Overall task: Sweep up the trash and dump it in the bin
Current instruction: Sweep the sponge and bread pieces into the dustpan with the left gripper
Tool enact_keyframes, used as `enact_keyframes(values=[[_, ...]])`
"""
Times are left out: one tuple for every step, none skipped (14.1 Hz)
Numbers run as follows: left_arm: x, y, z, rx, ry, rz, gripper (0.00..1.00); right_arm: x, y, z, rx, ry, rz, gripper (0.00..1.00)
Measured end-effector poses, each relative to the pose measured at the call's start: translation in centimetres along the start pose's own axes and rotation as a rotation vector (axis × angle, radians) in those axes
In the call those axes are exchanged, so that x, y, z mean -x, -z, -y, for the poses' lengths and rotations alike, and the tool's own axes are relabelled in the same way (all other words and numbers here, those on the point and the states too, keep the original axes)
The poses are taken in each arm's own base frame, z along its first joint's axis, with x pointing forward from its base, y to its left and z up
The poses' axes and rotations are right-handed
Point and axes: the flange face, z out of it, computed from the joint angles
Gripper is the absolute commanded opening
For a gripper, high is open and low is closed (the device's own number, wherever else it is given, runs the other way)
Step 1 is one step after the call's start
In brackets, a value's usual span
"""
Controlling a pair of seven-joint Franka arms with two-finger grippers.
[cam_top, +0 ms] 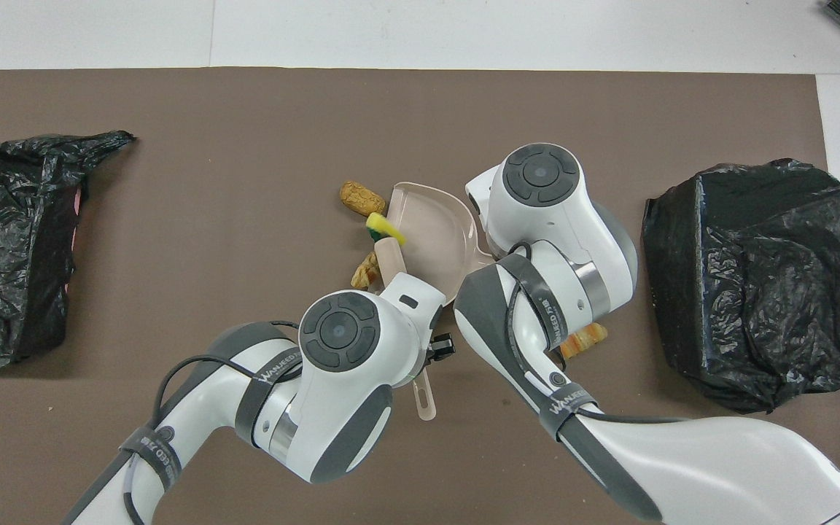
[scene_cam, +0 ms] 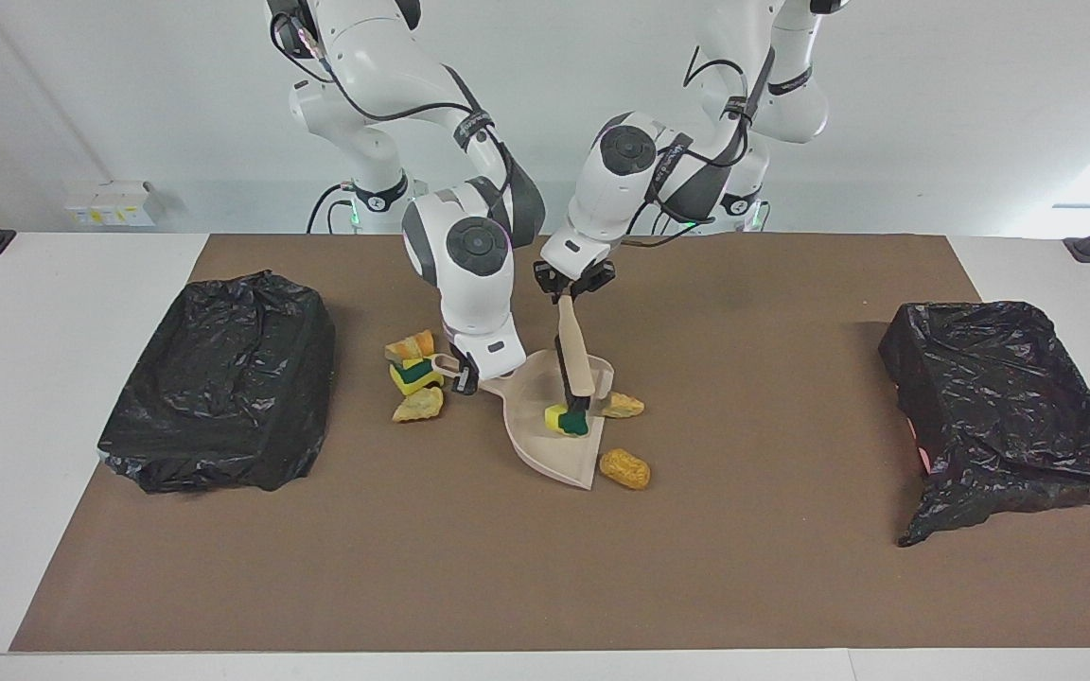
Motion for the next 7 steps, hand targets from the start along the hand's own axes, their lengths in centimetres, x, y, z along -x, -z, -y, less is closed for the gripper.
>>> enact_keyframes(values=[[-1.1, 0.9, 1.0, -0.004, -0.009, 0.002, 0.0, 0.0, 0.0, 0.0, 0.0, -0.001, 0.0, 0.0], [-2.3, 1.7, 2.2, -0.008, -0.014, 0.001, 0.0, 0.0, 0.0, 0.0, 0.0, -0.003, 0.0, 0.0], [-3.4, 2.4, 3.3, -0.015, -0.017, -0.005, 0.0, 0.0, 0.0, 0.0, -0.001, -0.008, 0.0, 0.0], [-4.5, 3.0, 4.6, -0.021, -0.017, -0.013, 0.0, 0.0, 0.0, 0.1, -0.001, -0.012, 0.0, 0.0], [-5.6, 3.5, 5.9, -0.022, -0.022, -0.021, 0.0, -0.1, 0.0, 0.1, -0.001, -0.015, 0.0, 0.0], [-6.7, 3.8, 7.3, -0.02, -0.029, -0.025, 0.0, -0.3, 0.0, 0.3, 0.0, -0.023, 0.001, 0.0], [-7.6, 3.9, 8.5, -0.019, -0.039, -0.025, 0.0, -0.6, 0.0, 0.7, 0.0, -0.046, 0.002, 0.0]])
